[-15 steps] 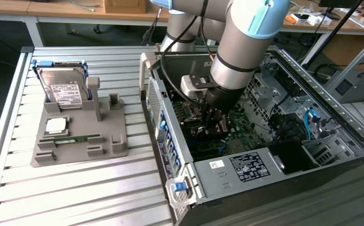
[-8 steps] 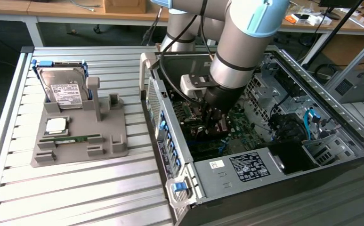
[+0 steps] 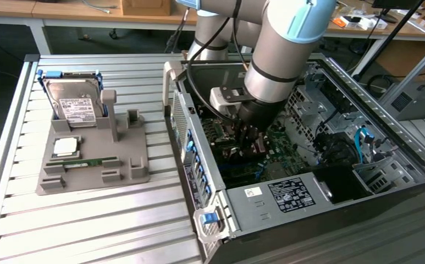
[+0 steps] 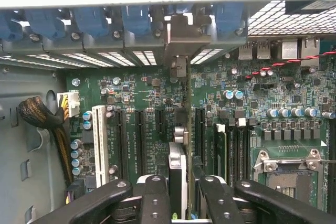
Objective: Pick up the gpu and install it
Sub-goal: 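Insert the gpu into the slot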
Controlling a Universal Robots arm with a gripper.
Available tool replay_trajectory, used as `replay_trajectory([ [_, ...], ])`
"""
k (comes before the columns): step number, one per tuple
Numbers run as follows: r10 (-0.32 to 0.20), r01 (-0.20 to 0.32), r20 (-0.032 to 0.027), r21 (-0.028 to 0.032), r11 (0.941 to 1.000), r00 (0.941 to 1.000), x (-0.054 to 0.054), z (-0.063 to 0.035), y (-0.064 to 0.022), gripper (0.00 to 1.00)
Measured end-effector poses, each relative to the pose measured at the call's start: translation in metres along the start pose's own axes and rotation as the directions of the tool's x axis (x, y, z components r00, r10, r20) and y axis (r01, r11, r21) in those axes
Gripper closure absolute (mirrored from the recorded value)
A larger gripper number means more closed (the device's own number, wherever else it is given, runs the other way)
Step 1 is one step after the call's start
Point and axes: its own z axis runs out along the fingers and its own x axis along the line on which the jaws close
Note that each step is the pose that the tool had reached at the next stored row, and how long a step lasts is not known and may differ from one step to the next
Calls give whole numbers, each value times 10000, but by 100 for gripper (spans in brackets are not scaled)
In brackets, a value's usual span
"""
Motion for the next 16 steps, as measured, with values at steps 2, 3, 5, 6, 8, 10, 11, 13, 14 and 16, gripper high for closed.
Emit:
replay_trajectory([
  [2, -56, 56, 2, 4, 10000, 10000, 0, -12, 1, 73],
  [3, -59, 59, 4, 5, 10000, 10000, 0, -12, 1, 73],
  [5, -61, 61, 21, 3, 10000, 10000, 0, -12, 2, 73],
  [6, -62, 62, 38, 3, 10000, 10000, 0, -9, 2, 73],
  [8, -64, 64, 59, 3, 10000, 10000, 0, -4, 1, 73],
  [10, -67, 67, 71, 3, 10000, 10000, 0, 1, 1, 73],
  [11, -71, 71, 73, 3, 10000, 9999, 0, 4, 1, 73],
  [13, -76, 76, 75, 3, 10000, 9999, 0, 8, 1, 73],
  [14, -79, 79, 77, 2, 10000, 9999, 0, 10, 1, 73],
  [16, -84, 84, 82, 2, 10000, 9999, 0, 14, 1, 73],
])
